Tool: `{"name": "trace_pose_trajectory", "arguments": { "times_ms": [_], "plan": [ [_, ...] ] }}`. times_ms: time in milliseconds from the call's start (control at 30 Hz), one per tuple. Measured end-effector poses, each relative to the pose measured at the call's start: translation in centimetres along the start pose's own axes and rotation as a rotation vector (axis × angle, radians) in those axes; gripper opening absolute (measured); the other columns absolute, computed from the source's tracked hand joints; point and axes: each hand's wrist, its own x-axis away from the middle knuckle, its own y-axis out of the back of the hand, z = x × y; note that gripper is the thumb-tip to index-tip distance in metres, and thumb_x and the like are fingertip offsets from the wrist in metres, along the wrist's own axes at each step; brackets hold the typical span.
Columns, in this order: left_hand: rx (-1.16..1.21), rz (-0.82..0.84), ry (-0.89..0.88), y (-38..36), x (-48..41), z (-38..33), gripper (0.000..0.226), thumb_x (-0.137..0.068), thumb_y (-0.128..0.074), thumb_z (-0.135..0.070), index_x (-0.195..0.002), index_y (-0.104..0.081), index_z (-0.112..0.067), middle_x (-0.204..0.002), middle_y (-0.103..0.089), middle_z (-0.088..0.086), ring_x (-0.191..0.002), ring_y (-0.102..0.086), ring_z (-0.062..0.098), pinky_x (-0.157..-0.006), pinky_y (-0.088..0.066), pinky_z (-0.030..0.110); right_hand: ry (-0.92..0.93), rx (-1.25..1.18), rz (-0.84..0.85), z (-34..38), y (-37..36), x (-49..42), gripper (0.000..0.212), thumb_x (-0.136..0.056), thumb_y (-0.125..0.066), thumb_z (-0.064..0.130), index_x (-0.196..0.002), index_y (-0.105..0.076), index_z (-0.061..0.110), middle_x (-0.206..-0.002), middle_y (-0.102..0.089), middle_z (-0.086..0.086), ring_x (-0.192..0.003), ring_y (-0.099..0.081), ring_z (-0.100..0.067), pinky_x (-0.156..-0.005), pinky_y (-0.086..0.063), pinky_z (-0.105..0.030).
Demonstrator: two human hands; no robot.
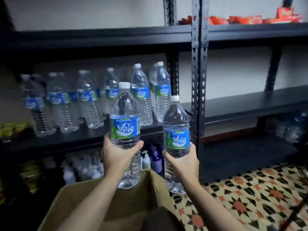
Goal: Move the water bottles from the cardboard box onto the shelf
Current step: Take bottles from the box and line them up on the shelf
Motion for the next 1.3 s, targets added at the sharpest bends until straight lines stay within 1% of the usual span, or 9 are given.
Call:
{"name": "trace_pose_trajectory", "arguments": {
  "times_ms": [167,300,333,400,467,633,1033,1167,1300],
  "plan": [
    [0.012,-0.154,-0.047,6.3,-2.2,-1.7,0.084,-0.053,-0.095,-0.037,-0.123,-0.052,-0.019,-0.109,-0.064,-0.005,-0.110,-0.060,0.022,-0.095,-0.048,0.038,0.103,-0.067,0.115,6.1,-5.6,2.4,0.074,-0.058,-0.089,0.041,-0.118,-0.050,0.026,-0.092,-0.063,0.019,-0.092,-0.063,-0.005,-0.080,-0.049,-0.026],
    [0.048,-0.267,-0.038,8.9,-4.2,-1.7,0.085,-0.050,-0.095,-0.040,-0.120,-0.050,-0.022,-0.114,-0.066,0.000,-0.114,-0.059,0.026,-0.096,-0.049,0.042,0.152,-0.079,0.185,9.4,-10.0,3.4,0.068,-0.058,-0.089,0.041,-0.112,-0.048,0.029,-0.087,-0.061,0.023,-0.078,-0.056,0.019,-0.067,-0.040,-0.005],
    [0.050,-0.295,-0.033,9.3,-4.8,-1.6,0.085,-0.050,-0.096,-0.038,-0.120,-0.051,-0.021,-0.113,-0.067,0.001,-0.110,-0.061,0.025,-0.094,-0.048,0.039,0.157,-0.077,0.199,9.9,-11.2,3.5,0.069,-0.057,-0.089,0.043,-0.111,-0.049,0.029,-0.088,-0.063,0.021,-0.080,-0.057,0.016,-0.068,-0.041,-0.006],
    [0.067,-0.336,-0.034,9.8,-6.2,-1.5,0.084,-0.050,-0.097,-0.034,-0.120,-0.053,-0.017,-0.110,-0.067,0.000,-0.103,-0.062,0.022,-0.090,-0.047,0.032,0.159,-0.086,0.212,11.1,-13.5,3.5,0.074,-0.052,-0.088,0.050,-0.113,-0.051,0.030,-0.096,-0.068,0.015,-0.092,-0.063,-0.001,-0.077,-0.048,-0.022],
    [0.085,-0.376,-0.041,10.1,-8.1,-1.2,0.086,-0.049,-0.097,-0.033,-0.122,-0.054,-0.017,-0.111,-0.068,0.001,-0.103,-0.065,0.022,-0.091,-0.049,0.034,0.173,-0.104,0.204,12.1,-16.0,2.9,0.080,-0.051,-0.089,0.051,-0.118,-0.052,0.028,-0.102,-0.068,0.011,-0.096,-0.064,-0.009,-0.083,-0.049,-0.028],
    [0.098,-0.441,-0.031,9.3,-12.5,-0.7,0.090,-0.049,-0.097,-0.033,-0.126,-0.051,-0.017,-0.118,-0.067,0.004,-0.109,-0.063,0.025,-0.094,-0.048,0.035,0.206,-0.100,0.186,14.1,-21.4,0.2,0.086,-0.051,-0.085,0.062,-0.122,-0.049,0.028,-0.108,-0.062,0.011,-0.103,-0.059,-0.011,-0.088,-0.047,-0.031],
    [0.060,-0.386,-0.079,6.4,-22.7,3.4,0.091,-0.052,-0.096,-0.033,-0.129,-0.050,-0.016,-0.121,-0.063,0.002,-0.111,-0.058,0.023,-0.092,-0.043,0.029,0.294,-0.002,0.130,12.8,-30.4,-11.8,0.081,-0.058,-0.085,0.051,-0.124,-0.045,0.027,-0.111,-0.059,0.010,-0.105,-0.057,-0.014,-0.086,-0.044,-0.032],
    [0.018,-0.380,-0.069,5.6,-23.9,4.6,0.097,-0.051,-0.095,-0.040,-0.132,-0.048,-0.015,-0.126,-0.061,0.004,-0.118,-0.056,0.028,-0.101,-0.046,0.041,0.238,-0.024,0.126,11.7,-32.5,-14.1,0.085,-0.062,-0.086,0.050,-0.130,-0.043,0.021,-0.109,-0.052,0.009,-0.110,-0.054,-0.017,-0.087,-0.039,-0.032],
    [0.025,-0.380,-0.071,5.3,-24.1,5.6,0.094,-0.053,-0.095,-0.039,-0.132,-0.049,-0.018,-0.124,-0.061,0.000,-0.118,-0.055,0.025,-0.101,-0.046,0.039,0.214,-0.029,0.093,9.3,-33.5,-14.5,0.089,-0.058,-0.084,0.055,-0.129,-0.044,0.020,-0.117,-0.059,0.003,-0.112,-0.058,-0.021,-0.093,-0.047,-0.038]
  ]
}}
